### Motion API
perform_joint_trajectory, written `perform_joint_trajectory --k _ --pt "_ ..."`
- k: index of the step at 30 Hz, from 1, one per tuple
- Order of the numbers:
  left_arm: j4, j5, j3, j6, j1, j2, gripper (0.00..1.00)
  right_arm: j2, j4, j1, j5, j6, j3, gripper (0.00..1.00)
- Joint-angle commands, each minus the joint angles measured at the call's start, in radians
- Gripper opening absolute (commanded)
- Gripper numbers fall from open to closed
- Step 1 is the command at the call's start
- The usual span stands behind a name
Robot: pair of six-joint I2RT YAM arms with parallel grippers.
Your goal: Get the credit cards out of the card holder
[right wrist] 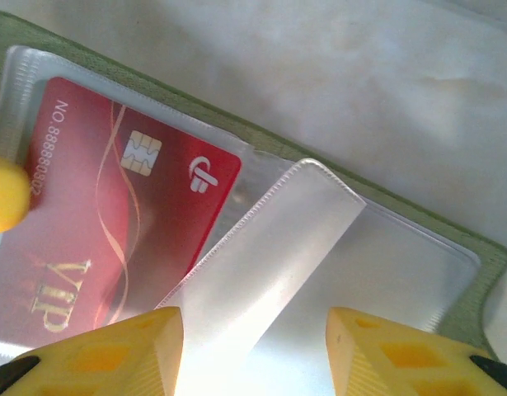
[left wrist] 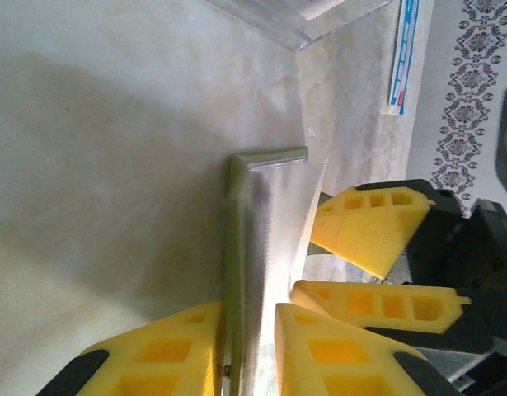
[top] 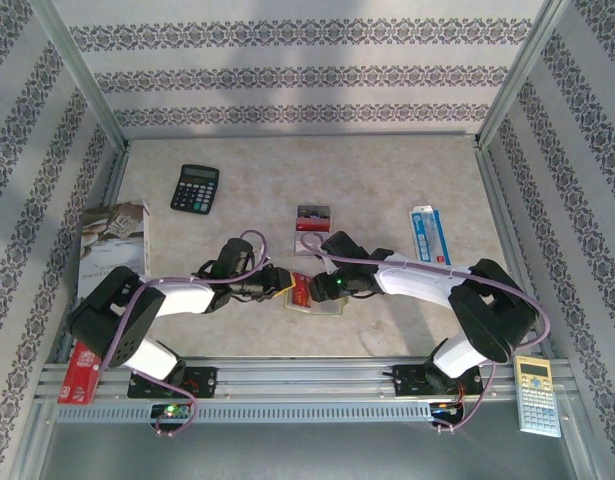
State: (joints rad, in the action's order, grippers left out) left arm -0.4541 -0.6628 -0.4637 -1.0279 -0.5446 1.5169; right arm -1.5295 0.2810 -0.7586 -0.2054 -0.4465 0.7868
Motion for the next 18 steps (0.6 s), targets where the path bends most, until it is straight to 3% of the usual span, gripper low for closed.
perform_joint_trajectory --k 1,14,18 --pt "-0.052 -0.014 -0.024 -0.011 -0.018 0.015 0.21 0.039 0.046 0.015 0.034 0.004 -0.018 0.50" --pt "-0.034 -0.008 -0.032 -0.004 -0.020 -0.007 0.16 0.208 0.254 0.120 0.114 0.052 -0.039 0.51" --pt "-0.036 -0.009 -0.033 -0.009 -0.022 -0.006 0.15 0.285 0.258 0.135 0.032 0.018 0.000 0.51"
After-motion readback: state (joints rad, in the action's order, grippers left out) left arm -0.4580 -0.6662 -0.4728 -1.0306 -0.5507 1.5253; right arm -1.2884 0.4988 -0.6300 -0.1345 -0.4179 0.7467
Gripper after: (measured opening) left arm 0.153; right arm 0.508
